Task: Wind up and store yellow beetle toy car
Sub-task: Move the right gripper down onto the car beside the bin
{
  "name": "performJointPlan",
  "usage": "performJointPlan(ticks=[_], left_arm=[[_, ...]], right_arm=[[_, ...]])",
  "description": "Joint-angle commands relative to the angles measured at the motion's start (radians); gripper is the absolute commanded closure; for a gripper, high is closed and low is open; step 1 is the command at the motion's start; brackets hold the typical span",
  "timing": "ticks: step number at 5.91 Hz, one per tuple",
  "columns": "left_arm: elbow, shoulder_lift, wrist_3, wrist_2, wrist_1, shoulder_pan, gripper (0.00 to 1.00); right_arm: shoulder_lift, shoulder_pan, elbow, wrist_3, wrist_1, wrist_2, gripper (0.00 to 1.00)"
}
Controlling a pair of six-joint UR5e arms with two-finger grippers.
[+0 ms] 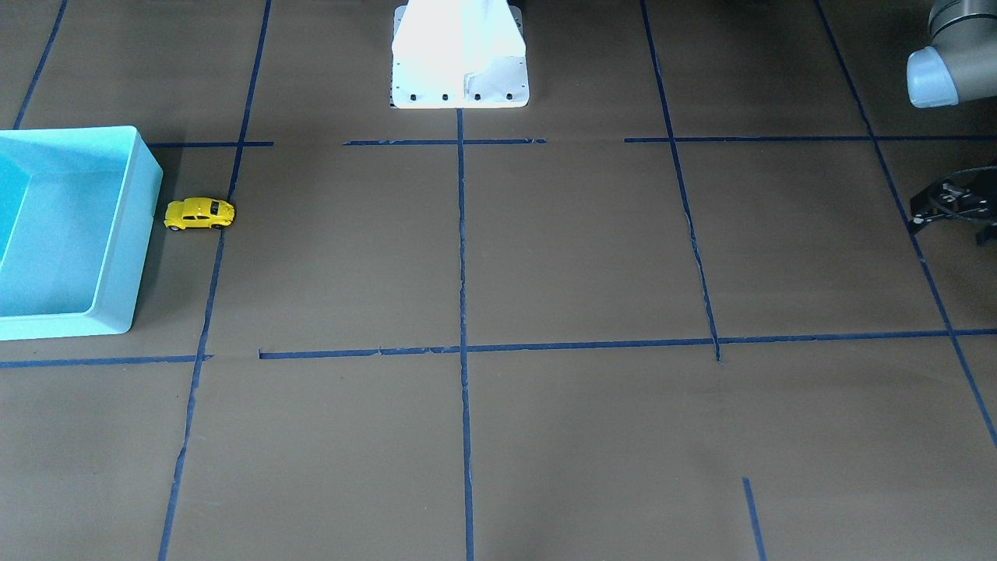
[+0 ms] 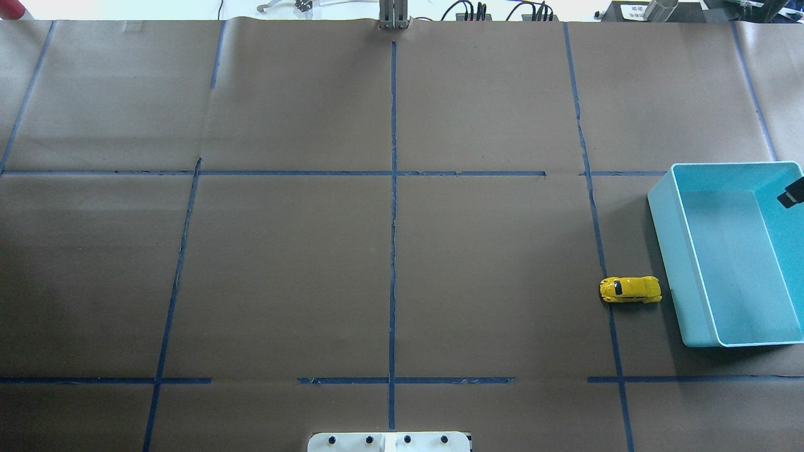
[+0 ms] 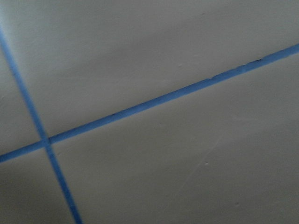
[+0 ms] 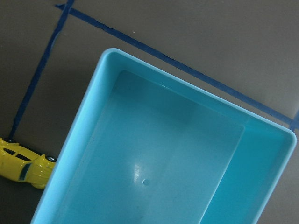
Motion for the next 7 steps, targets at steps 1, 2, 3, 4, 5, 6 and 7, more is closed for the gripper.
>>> performJointPlan(ticks=[1, 2, 3, 4, 5, 6, 7], left_arm=[[0.0, 0.118, 0.006, -0.039, -0.05, -0.121, 0.0], [-0.004, 0.153, 0.011, -0.044, -0.104, -0.157, 0.0], [-0.002, 0.161, 0.02, -0.103, -0.107, -0.192, 0.0], [-0.001, 0.161, 0.02, -0.108, -0.107, -0.2, 0.0], [0.001, 0.16, 0.018, -0.108, -0.094, -0.206, 0.0], [0.019, 0.158, 0.008, -0.108, -0.069, -0.214, 0.0], [0.021, 0.155, 0.005, -0.108, -0.057, -0.224, 0.0]], right_arm=[[0.042, -0.065, 0.047, -0.093, 0.0, -0.008, 0.0], [0.062, -0.141, 0.102, -0.1, 0.0, -0.031, 0.0], [0.078, -0.226, 0.107, -0.174, 0.0, -0.04, 0.0], [0.078, -0.278, 0.106, -0.228, 0.002, -0.062, 0.0], [0.075, -0.385, 0.089, -0.279, 0.09, -0.186, 0.0], [0.07, -0.445, 0.06, -0.284, 0.141, -0.213, 0.0], [0.067, -0.505, 0.051, -0.284, 0.155, -0.262, 0.0]])
